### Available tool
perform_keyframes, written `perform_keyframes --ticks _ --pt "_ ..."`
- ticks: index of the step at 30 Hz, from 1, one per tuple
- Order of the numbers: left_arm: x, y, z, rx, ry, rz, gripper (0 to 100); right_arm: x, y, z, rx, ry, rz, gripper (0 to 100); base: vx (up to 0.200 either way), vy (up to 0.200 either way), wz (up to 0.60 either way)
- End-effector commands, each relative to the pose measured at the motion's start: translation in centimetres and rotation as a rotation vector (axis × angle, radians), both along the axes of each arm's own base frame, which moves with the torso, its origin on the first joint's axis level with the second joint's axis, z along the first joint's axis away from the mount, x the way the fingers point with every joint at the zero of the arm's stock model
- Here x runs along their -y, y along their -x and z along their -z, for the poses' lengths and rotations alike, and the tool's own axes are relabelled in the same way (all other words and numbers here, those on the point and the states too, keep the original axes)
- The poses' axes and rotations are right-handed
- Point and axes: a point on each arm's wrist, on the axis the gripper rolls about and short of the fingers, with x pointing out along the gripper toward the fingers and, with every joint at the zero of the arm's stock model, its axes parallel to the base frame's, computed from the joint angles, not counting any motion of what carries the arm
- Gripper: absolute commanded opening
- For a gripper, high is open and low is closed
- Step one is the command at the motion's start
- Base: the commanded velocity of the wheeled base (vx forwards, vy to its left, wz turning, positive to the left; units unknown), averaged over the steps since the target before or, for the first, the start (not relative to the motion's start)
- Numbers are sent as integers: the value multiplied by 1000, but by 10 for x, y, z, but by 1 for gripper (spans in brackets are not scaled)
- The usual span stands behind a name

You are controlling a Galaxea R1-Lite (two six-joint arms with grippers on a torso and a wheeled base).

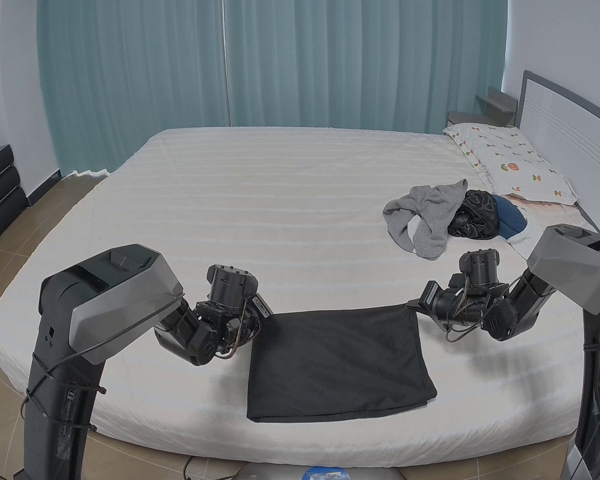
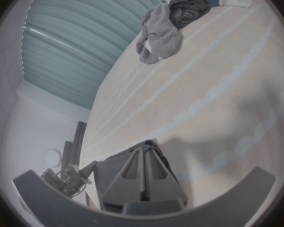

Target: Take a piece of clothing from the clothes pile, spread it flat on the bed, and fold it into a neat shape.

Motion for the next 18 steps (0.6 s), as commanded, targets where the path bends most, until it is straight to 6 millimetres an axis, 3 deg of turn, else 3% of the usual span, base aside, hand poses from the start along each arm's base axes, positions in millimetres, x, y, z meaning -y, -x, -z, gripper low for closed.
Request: perform_keyframes --ticks 1,18 --pt "0 -1 2 3 11 -11 0 0 -1 -1 3 -1 -1 0 0 0 0" --pt "-2 -2 1 6 16 -20 0 0 -4 1 7 2 9 0 0 0 0"
